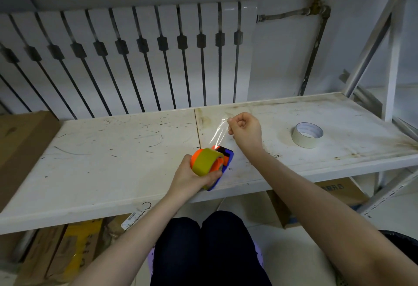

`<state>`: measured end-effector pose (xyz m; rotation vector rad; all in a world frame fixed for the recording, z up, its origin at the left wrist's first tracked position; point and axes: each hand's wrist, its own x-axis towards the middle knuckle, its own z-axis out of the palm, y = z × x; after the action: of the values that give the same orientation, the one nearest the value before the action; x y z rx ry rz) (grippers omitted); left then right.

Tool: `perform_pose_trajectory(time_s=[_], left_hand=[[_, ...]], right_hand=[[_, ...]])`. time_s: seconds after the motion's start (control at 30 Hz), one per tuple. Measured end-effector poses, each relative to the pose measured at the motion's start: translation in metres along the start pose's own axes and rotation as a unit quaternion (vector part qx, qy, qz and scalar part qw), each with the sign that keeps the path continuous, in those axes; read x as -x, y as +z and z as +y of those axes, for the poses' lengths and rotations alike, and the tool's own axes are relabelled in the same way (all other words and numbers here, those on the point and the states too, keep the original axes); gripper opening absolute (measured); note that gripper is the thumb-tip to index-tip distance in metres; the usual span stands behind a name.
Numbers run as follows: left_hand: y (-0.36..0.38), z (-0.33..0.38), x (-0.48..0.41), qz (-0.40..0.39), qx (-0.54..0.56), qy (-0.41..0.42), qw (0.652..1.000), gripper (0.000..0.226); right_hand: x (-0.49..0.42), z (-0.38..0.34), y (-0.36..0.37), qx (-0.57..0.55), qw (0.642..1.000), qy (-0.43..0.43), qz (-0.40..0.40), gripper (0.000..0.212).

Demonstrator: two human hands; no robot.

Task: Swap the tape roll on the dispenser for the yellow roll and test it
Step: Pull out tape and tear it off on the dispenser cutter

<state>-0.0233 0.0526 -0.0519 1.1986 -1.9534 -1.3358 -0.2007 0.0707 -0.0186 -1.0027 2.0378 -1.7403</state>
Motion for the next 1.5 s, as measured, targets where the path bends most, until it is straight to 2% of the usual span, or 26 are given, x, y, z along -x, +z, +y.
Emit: perform_pose_trajectory(time_s=[0.23,0.5,0.7,0.83,1.0,1.27,1.37,1.5], left_hand=[[-0.003,0.001,0.0,-0.013,-0.012,-0.008,1.0,0.053],[-0.009,0.002,-0.001,-0.009,-0.008,0.003,1.0,0.026],[-0.015,-0.005,-0.005,-0.035,0.012,0.003,0.999,0.028],[-0.016,-0.002,-0.005,-0.037,0.01,0.0,0.999,0.023],[-0.015,-0.001,-0.005,-0.038,0.008,-0.009,0.999,0.031],[-0.014,-0.001,-0.006,-0.036,-0.014,-0.01,0.999,0.031],[-0.011,0.0,-0.003,-0.036,-0.018,-0.011,0.999,0.03],[-0.018,0.002,-0.004,-0.07,0.012,-0.025,0.997,0.029]], right_hand=[[-0.002,0.023,0.002,0.008,0.995,0.09,0.03,0.019],[-0.003,0.039,0.007,0.01,0.985,0.16,0.063,0.017],[0.008,0.031,0.002,0.013,0.994,0.065,0.091,0.013],[0.023,0.025,-0.013,-0.064,0.988,0.033,0.136,0.013],[0.049,0.013,-0.019,-0.179,0.975,-0.003,0.131,0.014],[0.074,-0.023,-0.028,-0.206,0.963,-0.126,0.117,0.02],[0.068,-0.024,-0.027,-0.241,0.957,-0.079,0.139,0.016],[0.027,-0.01,-0.029,-0.241,0.959,0.068,0.135,0.01]])
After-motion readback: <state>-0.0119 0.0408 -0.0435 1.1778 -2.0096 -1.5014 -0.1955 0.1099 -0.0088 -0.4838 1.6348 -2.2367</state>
